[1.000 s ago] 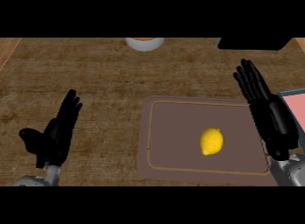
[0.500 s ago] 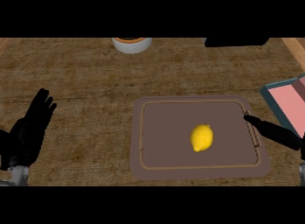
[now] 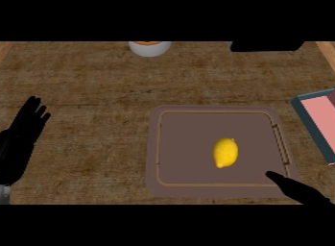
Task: Pick the lemon from the tray and place it in the cardboard box
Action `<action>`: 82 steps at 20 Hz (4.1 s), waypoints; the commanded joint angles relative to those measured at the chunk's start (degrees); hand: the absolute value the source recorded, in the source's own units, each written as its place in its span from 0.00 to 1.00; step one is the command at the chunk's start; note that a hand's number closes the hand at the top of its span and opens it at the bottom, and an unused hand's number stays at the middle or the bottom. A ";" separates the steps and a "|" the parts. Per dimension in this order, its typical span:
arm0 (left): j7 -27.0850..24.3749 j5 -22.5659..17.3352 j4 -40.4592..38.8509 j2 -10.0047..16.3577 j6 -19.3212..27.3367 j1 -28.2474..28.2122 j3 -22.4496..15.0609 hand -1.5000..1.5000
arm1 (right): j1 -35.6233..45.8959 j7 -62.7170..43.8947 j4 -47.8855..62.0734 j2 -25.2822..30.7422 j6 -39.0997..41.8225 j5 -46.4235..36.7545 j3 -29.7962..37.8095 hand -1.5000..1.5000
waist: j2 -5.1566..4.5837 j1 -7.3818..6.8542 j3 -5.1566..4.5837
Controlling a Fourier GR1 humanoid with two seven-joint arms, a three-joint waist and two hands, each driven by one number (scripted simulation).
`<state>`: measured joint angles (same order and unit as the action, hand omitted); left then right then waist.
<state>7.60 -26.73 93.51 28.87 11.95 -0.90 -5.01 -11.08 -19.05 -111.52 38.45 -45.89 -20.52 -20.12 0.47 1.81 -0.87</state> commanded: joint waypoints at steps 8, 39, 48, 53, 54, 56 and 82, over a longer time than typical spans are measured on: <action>0.94 -0.74 0.76 -0.19 -2.20 2.06 -1.11 0.50 | 2.99 -38.34 -6.87 12.62 26.42 -6.72 -3.53 0.00 | -1.08 -3.86 -0.08; 2.33 -0.61 -1.76 -0.83 -4.13 2.98 2.08 0.50 | 29.59 -66.16 4.21 -14.98 49.23 -8.80 -10.55 0.00 | -0.26 -1.99 0.67; 2.30 1.10 -0.85 -2.10 -2.58 2.95 2.12 0.50 | 32.88 -66.17 11.07 -20.84 56.00 -11.39 -7.87 0.00 | -0.24 -1.71 0.69; 0.60 1.21 -1.18 -1.96 -5.06 0.81 2.19 0.50 | 32.89 -66.17 13.77 -25.55 57.72 -14.13 -7.10 0.00 | -0.22 -1.89 0.67; 2.71 0.34 -1.01 -1.50 -4.18 1.87 3.24 0.50 | 32.21 -66.17 12.25 -26.11 59.34 -14.97 -7.00 0.00 | -0.06 -1.41 0.66; 1.24 0.29 -2.47 -2.10 -5.09 2.75 3.52 0.50 | 33.17 -66.17 14.55 -26.38 60.03 -15.38 -5.95 0.00 | -0.31 -1.50 0.67; 1.38 2.45 -3.07 -3.88 -7.43 2.62 4.86 0.50 | 29.88 -60.00 24.61 -36.25 63.09 -24.91 0.37 0.00 | -0.52 -1.87 0.83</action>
<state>8.99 -24.91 91.60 25.68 4.77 0.40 -0.04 16.97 -69.04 -90.11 4.20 14.30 -43.57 -20.27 0.08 0.03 -0.07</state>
